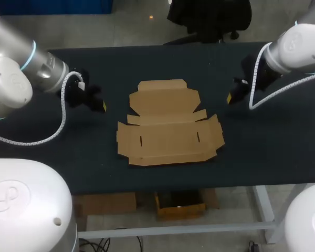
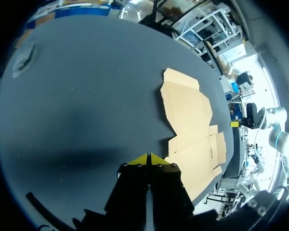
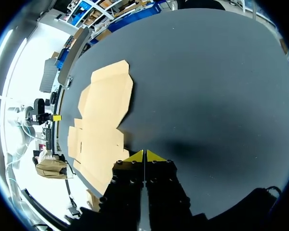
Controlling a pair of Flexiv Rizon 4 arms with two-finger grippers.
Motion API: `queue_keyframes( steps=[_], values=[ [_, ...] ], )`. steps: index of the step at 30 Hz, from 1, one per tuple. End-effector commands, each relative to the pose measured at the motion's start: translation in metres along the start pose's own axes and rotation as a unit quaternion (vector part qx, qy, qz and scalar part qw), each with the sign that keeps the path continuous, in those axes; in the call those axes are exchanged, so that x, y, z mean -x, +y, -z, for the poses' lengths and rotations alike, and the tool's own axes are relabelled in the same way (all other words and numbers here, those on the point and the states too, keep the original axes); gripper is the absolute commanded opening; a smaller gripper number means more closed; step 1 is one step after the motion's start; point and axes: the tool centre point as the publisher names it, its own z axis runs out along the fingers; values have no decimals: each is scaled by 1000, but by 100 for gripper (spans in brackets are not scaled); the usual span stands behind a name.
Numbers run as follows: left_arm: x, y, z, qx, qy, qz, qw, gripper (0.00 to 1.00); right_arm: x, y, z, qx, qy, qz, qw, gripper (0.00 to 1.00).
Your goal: Assemble the packaging by folding the flat box into shape, placing the metal phone stand inside, and closing the box properly
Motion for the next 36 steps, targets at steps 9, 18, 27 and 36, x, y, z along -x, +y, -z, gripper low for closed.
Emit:
queue_keyframes(
  steps=[9,18,27,36],
  values=[
    [-2,2,-28,13,11,-9,1000,0,0,2,-16,1,19,10,1000,0],
    [-9,6,-37,14,13,-11,1000,0,-6,3,-36,-8,37,26,999,0],
    [-8,6,-43,12,24,-14,1000,0,-9,3,-49,-12,43,27,999,0],
    [-9,1,-51,17,30,-17,999,0,-17,2,-59,-11,51,27,998,0]
  ],
)
